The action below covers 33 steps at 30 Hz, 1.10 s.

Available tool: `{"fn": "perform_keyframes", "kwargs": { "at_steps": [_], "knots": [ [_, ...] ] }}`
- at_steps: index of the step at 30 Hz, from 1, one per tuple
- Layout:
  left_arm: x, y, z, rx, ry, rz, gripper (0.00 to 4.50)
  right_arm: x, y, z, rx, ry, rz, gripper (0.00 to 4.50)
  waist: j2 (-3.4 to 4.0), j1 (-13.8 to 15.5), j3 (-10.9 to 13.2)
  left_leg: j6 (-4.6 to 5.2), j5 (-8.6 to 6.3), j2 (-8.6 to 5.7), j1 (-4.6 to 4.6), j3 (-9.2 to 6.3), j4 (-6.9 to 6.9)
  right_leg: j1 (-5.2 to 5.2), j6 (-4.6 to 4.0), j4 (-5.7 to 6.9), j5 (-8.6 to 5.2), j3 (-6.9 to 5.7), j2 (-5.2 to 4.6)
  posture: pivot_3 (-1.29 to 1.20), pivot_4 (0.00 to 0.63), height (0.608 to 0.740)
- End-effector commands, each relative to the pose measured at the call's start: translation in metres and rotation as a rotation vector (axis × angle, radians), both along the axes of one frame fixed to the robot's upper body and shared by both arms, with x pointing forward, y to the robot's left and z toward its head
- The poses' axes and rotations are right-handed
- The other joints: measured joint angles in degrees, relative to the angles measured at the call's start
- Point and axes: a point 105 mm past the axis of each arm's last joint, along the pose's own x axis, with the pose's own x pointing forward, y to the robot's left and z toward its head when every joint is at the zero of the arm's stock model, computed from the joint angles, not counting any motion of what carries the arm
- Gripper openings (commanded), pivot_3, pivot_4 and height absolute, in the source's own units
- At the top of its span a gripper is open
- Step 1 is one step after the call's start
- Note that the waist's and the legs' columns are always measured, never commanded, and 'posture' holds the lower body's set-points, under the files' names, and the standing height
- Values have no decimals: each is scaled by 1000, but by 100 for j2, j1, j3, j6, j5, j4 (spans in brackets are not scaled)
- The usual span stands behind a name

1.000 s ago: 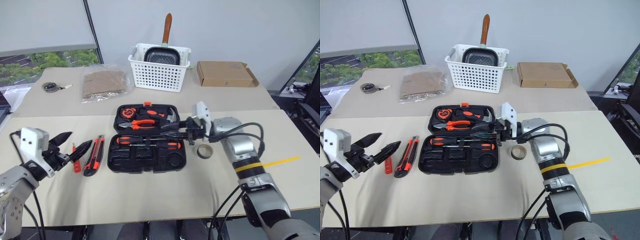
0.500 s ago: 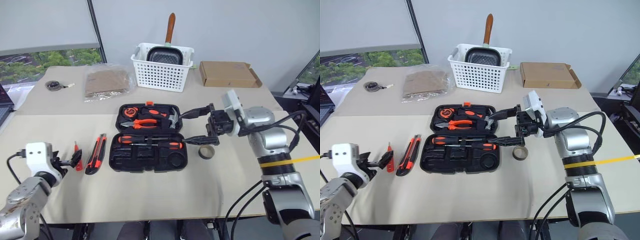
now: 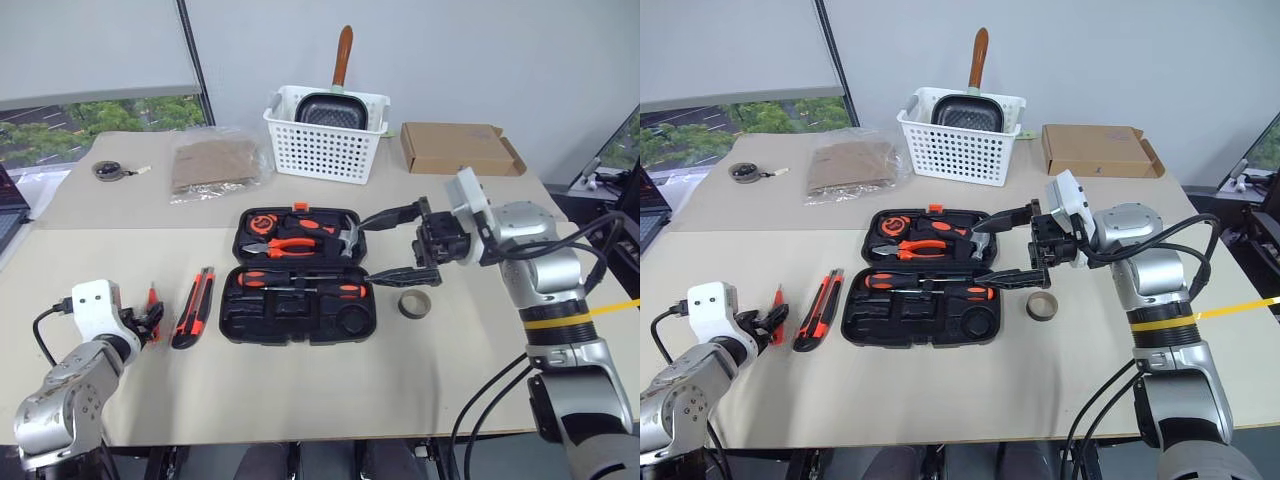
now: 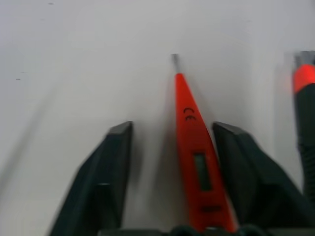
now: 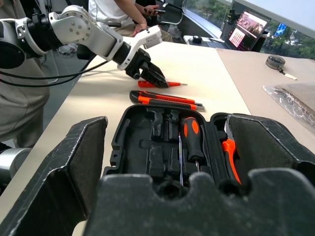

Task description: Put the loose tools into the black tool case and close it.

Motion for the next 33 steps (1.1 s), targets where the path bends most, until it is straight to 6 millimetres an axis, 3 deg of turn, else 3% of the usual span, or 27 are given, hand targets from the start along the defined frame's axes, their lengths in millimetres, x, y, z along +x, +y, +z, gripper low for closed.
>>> {"fn": "perform_keyframes", "kwargs": {
  "at_steps": [1, 3, 7, 9, 12, 14, 21, 26, 28, 30, 33],
  "knots": [
    [-5, -1, -17, -28, 59, 28, 1143, -4, 0, 14, 7, -57, 10, 4500, 0, 2, 0, 0, 0, 0, 0, 0, 0, 0, 0, 0, 0, 0, -1, 0, 150, 700],
    [-6, 1, -19, -33, 59, 48, 485, -4, 0, 15, 12, -55, 12, 4500, 1, 3, -1, 0, 0, -2, 2, 0, 0, 1, 0, 0, 0, -1, -15, 0, 150, 700],
    [-3, 13, -9, -5, 1, 86, 482, -4, -2, 17, 27, -49, 6, 4500, 2, 2, -1, 0, 0, -4, 5, 2, 0, 1, 1, 1, 0, -4, -23, 0, 150, 700],
    [6, 18, 13, 53, -119, 67, 482, -4, -2, 17, 32, -45, 3, 4500, 2, 3, -1, -1, 0, -2, 5, 3, 0, 0, 1, 4, 0, -8, -25, 0, 150, 700],
    [23, -9, 67, 155, -360, -179, 482, -5, -4, 17, 47, -35, -14, 4500, -18, 3, 9, -4, 1, 8, -1, 6, 0, -6, -4, 2, 3, -22, -24, 0, 150, 700],
    [26, -34, 90, 187, -462, -382, 482, -5, -7, 18, 59, -28, -31, 4500, -26, 26, 13, -13, 6, 14, -12, 7, 0, -17, -27, -4, 12, -33, -24, 0, 150, 700],
    [32, -95, 115, 267, -515, -985, 482, -9, -19, 12, 60, -11, -102, 4500, -27, 40, 14, 1, -10, 7, -15, 40, 0, -17, -31, -14, 7, -36, -47, 0, 150, 700],
    [25, -134, 116, 313, -467, -1363, 482, -12, -28, 11, 68, -7, -158, 4500, -26, 35, 15, 4, -8, 13, -20, 46, 0, -19, -12, -14, 11, -46, 0, 0, 150, 700],
    [21, -144, 108, 353, -416, -1492, 482, -14, -31, 10, 73, 1, -180, 4500, -26, 22, 15, 19, 0, 17, -17, 50, 0, -19, -6, -14, 7, -40, 4, 0, 150, 700],
    [18, -151, 87, 478, -295, -1640, 482, -16, -34, 4, 77, 13, -210, 4500, -26, 6, 15, 36, 8, 25, -15, 55, 0, -19, 7, -15, -3, -36, 12, 0, 150, 700],
    [23, -159, 78, 506, -258, -1690, 482, -21, -32, -1, 87, 18, -237, 4500, -26, 3, 15, 35, 8, 33, -11, 60, -1, -19, 2, -10, -7, -36, 22, 0, 150, 700]
  ]
}}
